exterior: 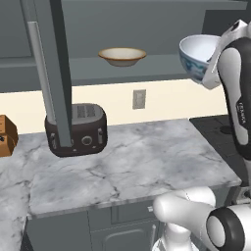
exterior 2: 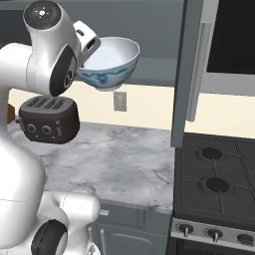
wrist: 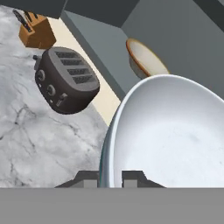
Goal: Open the cabinet. Pick the bowls from the counter and place them in the cabinet. Then close the cabinet.
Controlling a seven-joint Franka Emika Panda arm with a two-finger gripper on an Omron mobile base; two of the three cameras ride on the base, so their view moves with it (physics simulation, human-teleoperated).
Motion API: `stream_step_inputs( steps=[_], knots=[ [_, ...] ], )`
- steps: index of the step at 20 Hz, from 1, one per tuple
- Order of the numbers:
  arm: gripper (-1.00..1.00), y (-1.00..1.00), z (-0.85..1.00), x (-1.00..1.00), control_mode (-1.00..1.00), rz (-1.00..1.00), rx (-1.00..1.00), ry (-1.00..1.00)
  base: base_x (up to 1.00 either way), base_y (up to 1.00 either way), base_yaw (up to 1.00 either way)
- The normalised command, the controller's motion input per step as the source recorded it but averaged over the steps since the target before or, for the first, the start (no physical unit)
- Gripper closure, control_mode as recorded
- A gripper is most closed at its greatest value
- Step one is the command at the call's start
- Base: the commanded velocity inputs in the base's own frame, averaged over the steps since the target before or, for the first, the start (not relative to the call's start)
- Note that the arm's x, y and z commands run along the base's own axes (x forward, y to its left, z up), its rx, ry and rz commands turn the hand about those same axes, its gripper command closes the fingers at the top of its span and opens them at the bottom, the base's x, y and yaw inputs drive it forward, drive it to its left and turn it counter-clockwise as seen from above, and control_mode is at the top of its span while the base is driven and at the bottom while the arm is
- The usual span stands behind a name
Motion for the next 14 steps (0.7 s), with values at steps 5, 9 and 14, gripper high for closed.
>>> stream_step_inputs(
  steps=[5, 9, 14],
  knots=[
    [1.00, 0.00, 0.07, 0.50, -1.00, -0.01, 0.01, 0.00, 0.00, 0.00, 0.00],
    [1.00, 0.00, 0.02, 0.47, -1.00, 0.00, 0.03, 0.03, 0.00, 0.00, 0.00],
    [1.00, 0.00, 0.00, 0.53, -1.00, 0.01, 0.03, 0.05, 0.00, 0.00, 0.00]
  ],
)
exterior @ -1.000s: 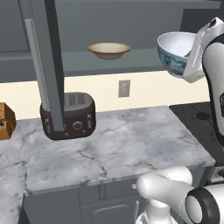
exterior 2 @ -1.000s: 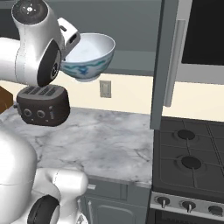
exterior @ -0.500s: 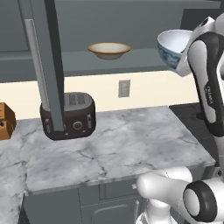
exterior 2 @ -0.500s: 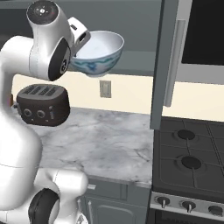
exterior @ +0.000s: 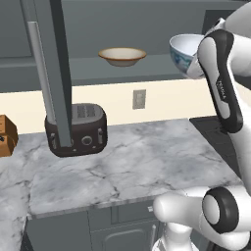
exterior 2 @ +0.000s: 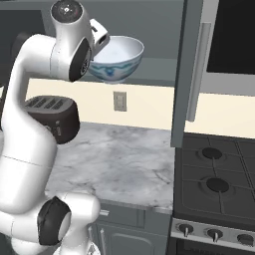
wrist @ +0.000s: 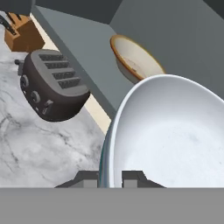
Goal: Open the cabinet. Pick the bowls from the counter and place them in the cabinet. Then close the cabinet.
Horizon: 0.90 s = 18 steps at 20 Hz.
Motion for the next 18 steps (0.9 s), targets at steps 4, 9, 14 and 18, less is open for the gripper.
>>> stream_step_inputs(
  steps=[4, 9, 14, 18],
  knots=[
    [1.00, 0.00, 0.00, 0.68, -1.00, 0.03, 0.03, 0.04, 0.00, 0.00, 0.00],
    [1.00, 0.00, 0.00, 0.66, -1.00, 0.03, 0.03, 0.02, 0.00, 0.00, 0.00],
    [1.00, -0.04, -0.07, 0.61, -1.00, 0.03, 0.01, 0.00, 0.00, 0.00, 0.00],
    [1.00, -0.10, -0.09, 0.52, -1.00, 0.00, 0.00, 0.00, 0.00, 0.00, 0.00]
  ],
)
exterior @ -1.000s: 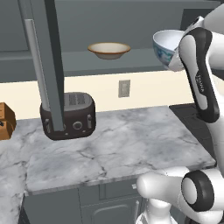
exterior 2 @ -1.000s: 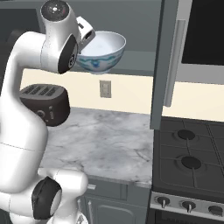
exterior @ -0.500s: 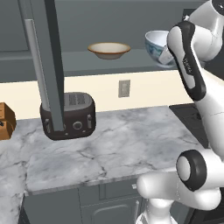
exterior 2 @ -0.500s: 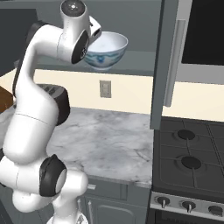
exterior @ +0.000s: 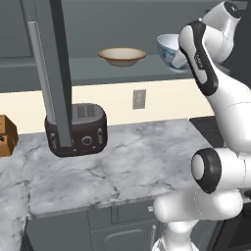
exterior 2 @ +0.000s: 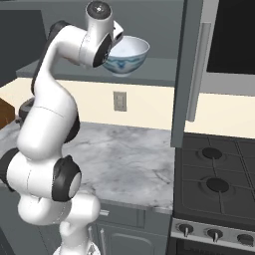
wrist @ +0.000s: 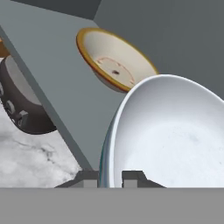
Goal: Open the cabinet. Pick the bowls from the counter and place them in the cabinet. Then close the cabinet.
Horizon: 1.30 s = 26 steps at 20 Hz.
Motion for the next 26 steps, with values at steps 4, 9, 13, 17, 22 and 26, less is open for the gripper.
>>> stream_step_inputs(
  steps=[4, 9, 13, 17, 22, 26],
  knots=[
    [1.00, -0.08, -0.18, 0.51, -1.00, 0.00, 0.00, 0.00, 0.00, 0.00, 0.00],
    [1.00, -0.05, -0.15, 0.50, -1.00, 0.00, 0.00, 0.00, 0.00, 0.00, 0.00],
    [1.00, -0.08, -0.15, 0.46, -1.00, 0.00, 0.00, 0.00, 0.00, 0.00, 0.00],
    [1.00, -0.15, -0.20, 0.45, -1.00, 0.00, 0.00, 0.00, 0.00, 0.00, 0.00],
    [1.00, -0.22, -0.24, 0.44, -1.00, 0.00, 0.00, 0.00, 0.00, 0.00, 0.00],
    [1.00, -0.13, -0.25, 0.39, -1.00, 0.01, 0.00, 0.00, 0.00, 0.00, 0.00]
  ],
)
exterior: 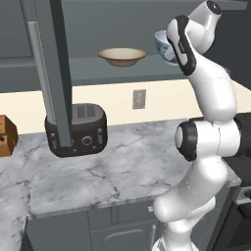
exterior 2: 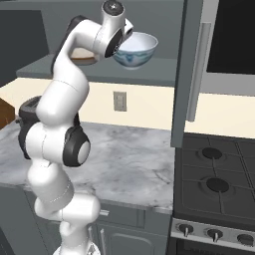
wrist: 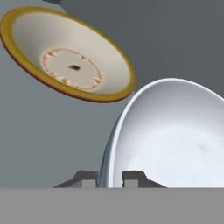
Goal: Open the cabinet. Pick the bowls from the counter and place them in the cabinet. Then close the cabinet.
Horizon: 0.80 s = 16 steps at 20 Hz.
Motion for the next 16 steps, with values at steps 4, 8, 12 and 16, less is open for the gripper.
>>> stream_step_inputs(
  steps=[4, 8, 12, 16],
  knots=[
    [-1.00, -0.04, -0.37, 0.39, -1.00, 0.02, 0.00, -0.01, 0.00, 0.00, 0.00],
    [-1.00, 0.00, -0.38, 0.38, -1.00, 0.03, 0.00, -0.03, 0.00, 0.00, 0.00],
    [-1.00, 0.00, -0.12, 0.10, -1.00, 0.05, 0.00, -0.05, 0.00, 0.00, 0.00],
    [-1.00, 0.00, 0.00, -0.08, -1.00, 0.08, 0.00, -0.09, 0.00, 0.00, 0.00]
  ],
)
